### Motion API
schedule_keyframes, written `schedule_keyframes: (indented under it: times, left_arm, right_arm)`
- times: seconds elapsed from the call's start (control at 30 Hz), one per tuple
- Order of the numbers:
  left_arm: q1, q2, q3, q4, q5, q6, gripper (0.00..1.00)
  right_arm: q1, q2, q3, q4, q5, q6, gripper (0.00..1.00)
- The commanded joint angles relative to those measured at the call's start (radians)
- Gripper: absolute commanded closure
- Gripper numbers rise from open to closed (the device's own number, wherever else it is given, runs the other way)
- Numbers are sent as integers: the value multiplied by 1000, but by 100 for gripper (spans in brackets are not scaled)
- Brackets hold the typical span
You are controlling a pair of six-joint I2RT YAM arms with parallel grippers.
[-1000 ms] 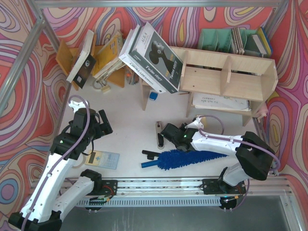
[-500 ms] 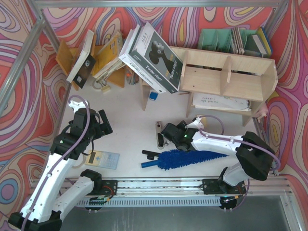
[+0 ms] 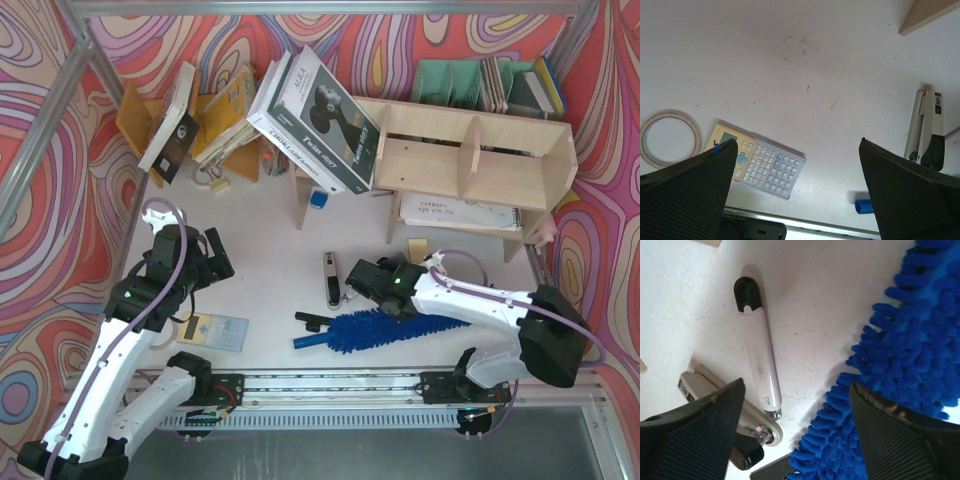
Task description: Dust the bookshelf with a duster
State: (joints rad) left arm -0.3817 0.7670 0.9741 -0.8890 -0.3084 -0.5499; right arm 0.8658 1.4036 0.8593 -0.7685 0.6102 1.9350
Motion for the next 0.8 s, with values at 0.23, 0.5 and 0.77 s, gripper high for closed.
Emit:
schedule_keyframes:
  times: [0.23,0.5,0.77]
  left_arm:
    - [-3,-7,-12,-14,-12,-7,1]
    - [-3,-10,-11,-15,-15,-8,1]
    - [-3,-8,-11,-16,-16,-8,2]
  right_arm:
    - [7,-119,-63,-276,-39,172,1]
    - [6,-118,-75,-329,-76,206,1]
    - [5,-110,-174,-188,-110,212,1]
